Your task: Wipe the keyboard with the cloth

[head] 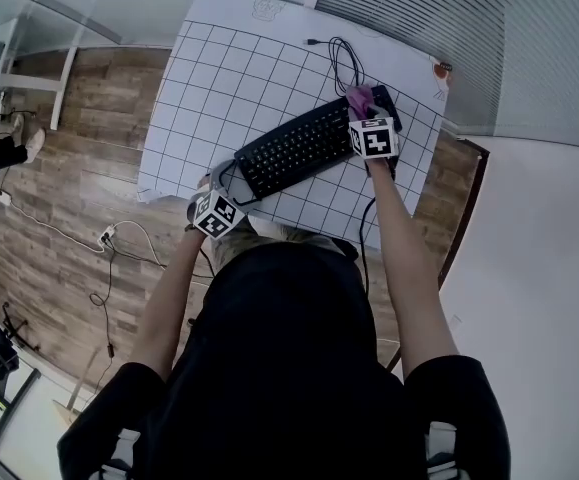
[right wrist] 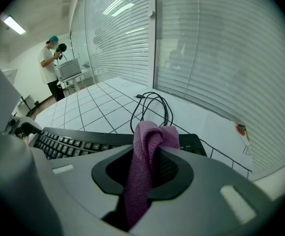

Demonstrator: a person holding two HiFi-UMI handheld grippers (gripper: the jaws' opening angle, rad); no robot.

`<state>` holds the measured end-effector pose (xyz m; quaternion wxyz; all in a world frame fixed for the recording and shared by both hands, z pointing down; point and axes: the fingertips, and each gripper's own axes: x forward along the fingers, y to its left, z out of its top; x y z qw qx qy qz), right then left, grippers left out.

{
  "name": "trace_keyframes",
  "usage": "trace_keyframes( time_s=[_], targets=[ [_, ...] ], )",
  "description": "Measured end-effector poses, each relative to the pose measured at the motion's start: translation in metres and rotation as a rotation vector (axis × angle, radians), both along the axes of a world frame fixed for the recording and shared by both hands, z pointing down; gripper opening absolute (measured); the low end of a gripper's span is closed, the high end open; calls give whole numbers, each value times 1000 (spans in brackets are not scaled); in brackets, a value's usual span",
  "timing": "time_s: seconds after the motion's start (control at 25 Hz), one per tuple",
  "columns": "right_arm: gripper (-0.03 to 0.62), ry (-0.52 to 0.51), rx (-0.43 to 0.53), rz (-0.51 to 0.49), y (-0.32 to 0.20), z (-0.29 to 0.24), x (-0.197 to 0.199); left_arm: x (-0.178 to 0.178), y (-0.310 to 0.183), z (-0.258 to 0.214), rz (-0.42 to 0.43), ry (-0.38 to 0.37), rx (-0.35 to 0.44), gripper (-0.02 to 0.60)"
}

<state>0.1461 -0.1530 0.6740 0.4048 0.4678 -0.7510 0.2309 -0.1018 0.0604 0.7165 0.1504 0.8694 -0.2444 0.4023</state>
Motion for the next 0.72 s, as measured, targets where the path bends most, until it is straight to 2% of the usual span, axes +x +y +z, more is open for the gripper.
trace_keyframes(
  time_s=[0.16,0.72],
  targets=[
    [92,-9,1,32,0,-1,-1,0,-1,0,0,9,6,505],
    [92,-27,-19,24,15,-1,-20,0,-1,1,-1,11,6,505]
  ],
)
